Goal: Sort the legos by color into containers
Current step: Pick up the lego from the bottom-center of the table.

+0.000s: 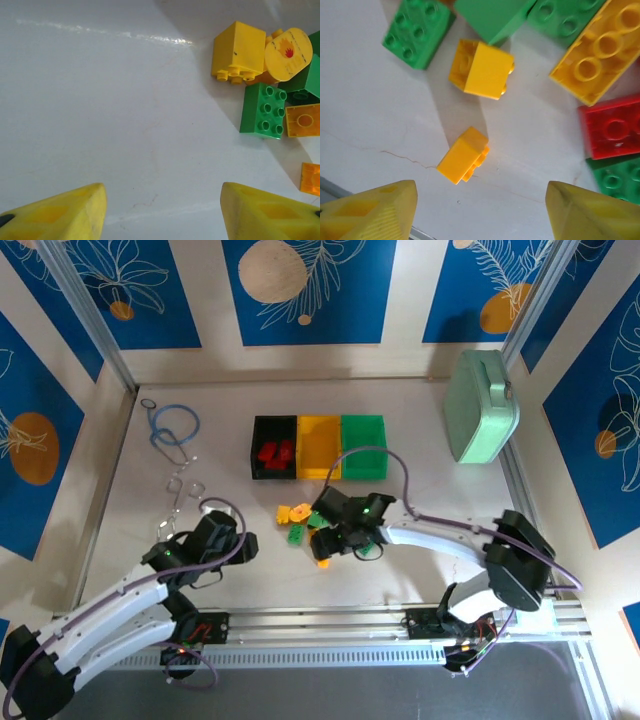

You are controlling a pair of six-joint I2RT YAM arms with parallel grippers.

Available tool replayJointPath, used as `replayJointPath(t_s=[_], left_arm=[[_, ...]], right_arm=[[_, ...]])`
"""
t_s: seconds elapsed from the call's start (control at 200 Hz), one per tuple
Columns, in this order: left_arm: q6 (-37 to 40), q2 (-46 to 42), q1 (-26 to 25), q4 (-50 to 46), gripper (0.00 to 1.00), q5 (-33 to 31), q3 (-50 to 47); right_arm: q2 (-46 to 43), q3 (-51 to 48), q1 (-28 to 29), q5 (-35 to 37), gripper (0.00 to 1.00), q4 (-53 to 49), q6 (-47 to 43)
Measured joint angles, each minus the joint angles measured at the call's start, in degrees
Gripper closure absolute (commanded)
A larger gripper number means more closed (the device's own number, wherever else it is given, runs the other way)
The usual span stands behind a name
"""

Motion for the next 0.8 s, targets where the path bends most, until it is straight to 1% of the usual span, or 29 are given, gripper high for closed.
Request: replayJointPath(t_s=[0.125, 0.265, 0.445, 0.58, 0.645, 0.8], left_arm=[[-1.79, -2.99, -0.26, -1.25, 0.39, -0.37, -0.92], [-2.49, -3.32, -0.26, -1.57, 0.4, -0.66, -1.2], [-2.69, -2.62, -0.48, -1.7, 0.41, -0.81, -1.25], [-3.17, -2.75, -0.52, -1.73, 0.41, -1.03, -1.75], [-3.39, -2.75, -0.52, -1.75, 0.42, -1.2, -1.97], [-3.5, -3.17, -0.61, -1.73, 0.42, -1.2, -2.08]], right_arm=[[4.94, 1.14, 1.57, -0.04, 0.36, -0.2, 1.53], [8.7, 3.56, 2.34, -0.35, 0.39, -0.15, 2.8], [11.54, 4.55, 2.73, -0.66, 0.49, -0.15, 4.24], [12.68, 4.55, 2.84, -0.68, 0.63, -0.31, 5.38], [12.68, 4.66, 2.86, -0.46, 0.67, -0.59, 5.75], [12.41, 6.27, 3.04, 0.94, 0.72, -1.84, 5.95]])
